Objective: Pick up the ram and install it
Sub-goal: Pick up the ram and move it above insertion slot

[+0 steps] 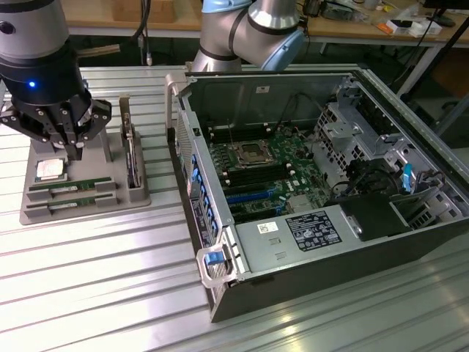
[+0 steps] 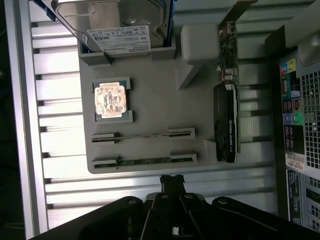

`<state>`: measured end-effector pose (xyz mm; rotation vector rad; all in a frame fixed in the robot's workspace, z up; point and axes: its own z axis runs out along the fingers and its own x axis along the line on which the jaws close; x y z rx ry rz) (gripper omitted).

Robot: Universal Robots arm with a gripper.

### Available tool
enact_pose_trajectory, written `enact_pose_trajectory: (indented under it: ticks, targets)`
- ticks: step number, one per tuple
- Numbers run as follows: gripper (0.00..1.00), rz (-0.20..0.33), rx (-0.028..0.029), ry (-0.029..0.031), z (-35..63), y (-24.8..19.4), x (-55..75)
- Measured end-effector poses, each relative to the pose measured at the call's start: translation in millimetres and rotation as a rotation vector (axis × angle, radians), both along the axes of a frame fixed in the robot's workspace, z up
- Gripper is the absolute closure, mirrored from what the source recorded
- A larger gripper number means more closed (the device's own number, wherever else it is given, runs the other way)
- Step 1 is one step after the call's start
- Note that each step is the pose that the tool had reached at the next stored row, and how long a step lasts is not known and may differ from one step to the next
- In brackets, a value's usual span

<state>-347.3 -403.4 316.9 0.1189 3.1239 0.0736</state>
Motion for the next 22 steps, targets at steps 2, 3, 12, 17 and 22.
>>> enact_pose_trajectory:
  ticks: [2, 3, 12, 17, 22]
  targets:
    - [0.89, 0.0, 0.0, 0.0002, -6.5, 0.0, 0.0]
    - [0.89, 0.0, 0.0, 0.0003, -10.4, 0.0, 0.0]
    - [0.89, 0.0, -0.0002, 0.0007, -30.4, 0.0, 0.0]
    - [0.89, 0.0, 0.0, 0.0004, -30.6, 0.0, 0.0]
    - [0.89, 0.0, 0.0, 0.0005, -30.6, 0.0, 0.0]
